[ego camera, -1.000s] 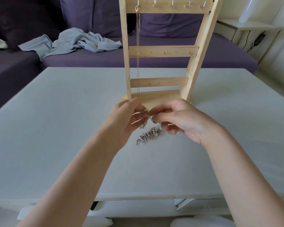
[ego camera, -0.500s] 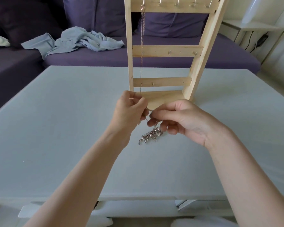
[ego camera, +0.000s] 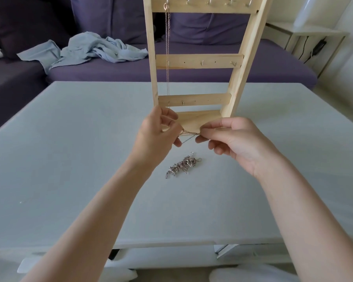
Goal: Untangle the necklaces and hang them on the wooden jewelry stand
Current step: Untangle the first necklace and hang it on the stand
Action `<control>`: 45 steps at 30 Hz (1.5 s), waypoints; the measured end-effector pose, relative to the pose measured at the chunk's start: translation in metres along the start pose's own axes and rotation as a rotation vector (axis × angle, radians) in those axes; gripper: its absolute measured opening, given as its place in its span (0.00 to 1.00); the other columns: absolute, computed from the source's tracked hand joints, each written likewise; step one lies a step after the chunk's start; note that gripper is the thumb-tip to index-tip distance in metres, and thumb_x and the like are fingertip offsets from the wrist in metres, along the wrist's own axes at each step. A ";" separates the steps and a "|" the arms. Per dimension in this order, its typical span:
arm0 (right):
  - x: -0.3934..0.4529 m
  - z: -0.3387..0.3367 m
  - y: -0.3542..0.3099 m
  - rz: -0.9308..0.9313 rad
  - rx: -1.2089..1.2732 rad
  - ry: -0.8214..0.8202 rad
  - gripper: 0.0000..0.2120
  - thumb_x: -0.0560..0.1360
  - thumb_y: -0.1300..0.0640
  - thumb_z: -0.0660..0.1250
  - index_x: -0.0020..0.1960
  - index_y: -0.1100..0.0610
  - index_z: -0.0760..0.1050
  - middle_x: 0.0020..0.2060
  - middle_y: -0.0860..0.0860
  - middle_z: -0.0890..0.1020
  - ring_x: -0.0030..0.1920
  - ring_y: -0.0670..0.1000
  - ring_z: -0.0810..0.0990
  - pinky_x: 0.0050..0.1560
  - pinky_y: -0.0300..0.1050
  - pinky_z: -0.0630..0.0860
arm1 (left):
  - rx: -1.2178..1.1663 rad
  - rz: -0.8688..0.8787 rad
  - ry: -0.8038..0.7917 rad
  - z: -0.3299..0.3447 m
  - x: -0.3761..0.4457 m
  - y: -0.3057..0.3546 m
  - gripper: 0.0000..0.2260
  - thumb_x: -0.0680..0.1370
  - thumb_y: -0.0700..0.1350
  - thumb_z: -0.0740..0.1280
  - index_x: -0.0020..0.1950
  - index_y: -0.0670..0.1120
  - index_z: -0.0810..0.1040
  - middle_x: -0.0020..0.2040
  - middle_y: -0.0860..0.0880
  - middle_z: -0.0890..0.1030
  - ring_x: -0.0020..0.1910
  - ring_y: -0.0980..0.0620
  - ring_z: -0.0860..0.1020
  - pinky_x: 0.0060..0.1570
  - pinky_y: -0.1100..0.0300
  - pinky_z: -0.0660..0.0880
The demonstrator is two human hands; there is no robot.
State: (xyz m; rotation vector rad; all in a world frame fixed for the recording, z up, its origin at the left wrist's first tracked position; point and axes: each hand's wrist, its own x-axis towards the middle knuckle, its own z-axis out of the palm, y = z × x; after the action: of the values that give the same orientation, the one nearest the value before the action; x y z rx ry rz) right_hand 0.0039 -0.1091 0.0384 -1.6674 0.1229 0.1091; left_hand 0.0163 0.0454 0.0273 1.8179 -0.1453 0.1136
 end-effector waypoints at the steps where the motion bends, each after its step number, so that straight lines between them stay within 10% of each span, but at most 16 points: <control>1: 0.000 -0.002 0.000 -0.016 0.000 0.009 0.02 0.73 0.66 0.68 0.42 0.61 0.79 0.31 0.52 0.83 0.26 0.44 0.73 0.27 0.33 0.70 | -0.019 -0.013 -0.001 0.000 0.000 0.001 0.08 0.76 0.36 0.60 0.44 0.49 0.70 0.39 0.51 0.74 0.24 0.61 0.74 0.28 0.66 0.67; 12: -0.004 -0.007 -0.004 0.025 -0.071 -0.161 0.10 0.79 0.57 0.61 0.45 0.60 0.80 0.18 0.47 0.66 0.20 0.45 0.62 0.20 0.34 0.56 | -0.043 0.050 -0.057 0.002 0.000 0.008 0.09 0.78 0.34 0.59 0.44 0.48 0.71 0.40 0.51 0.72 0.22 0.60 0.71 0.24 0.69 0.64; 22: -0.005 -0.009 -0.006 0.077 0.029 -0.218 0.05 0.75 0.65 0.65 0.42 0.62 0.79 0.24 0.50 0.76 0.23 0.43 0.68 0.21 0.31 0.63 | 0.026 0.093 0.072 -0.006 0.005 0.005 0.12 0.79 0.36 0.58 0.41 0.51 0.71 0.40 0.54 0.73 0.19 0.59 0.67 0.22 0.68 0.63; 32: 0.001 -0.009 0.004 -0.049 -0.371 -0.066 0.05 0.74 0.62 0.68 0.40 0.59 0.82 0.27 0.48 0.75 0.28 0.43 0.70 0.30 0.32 0.67 | 0.146 0.140 0.092 -0.008 0.005 0.003 0.12 0.78 0.37 0.61 0.40 0.53 0.72 0.41 0.56 0.76 0.18 0.58 0.69 0.21 0.68 0.62; 45: 0.002 0.014 0.006 -0.061 -0.121 -0.182 0.04 0.71 0.60 0.72 0.46 0.59 0.82 0.39 0.50 0.84 0.34 0.43 0.76 0.36 0.35 0.70 | -0.018 0.099 -0.011 0.000 -0.001 0.012 0.10 0.78 0.34 0.62 0.42 0.48 0.74 0.36 0.53 0.75 0.16 0.57 0.66 0.18 0.66 0.62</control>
State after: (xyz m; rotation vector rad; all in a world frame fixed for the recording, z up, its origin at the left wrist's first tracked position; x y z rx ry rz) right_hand 0.0051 -0.0961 0.0311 -1.7711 -0.0733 0.2257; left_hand 0.0138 0.0428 0.0392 1.7936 -0.2436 0.1713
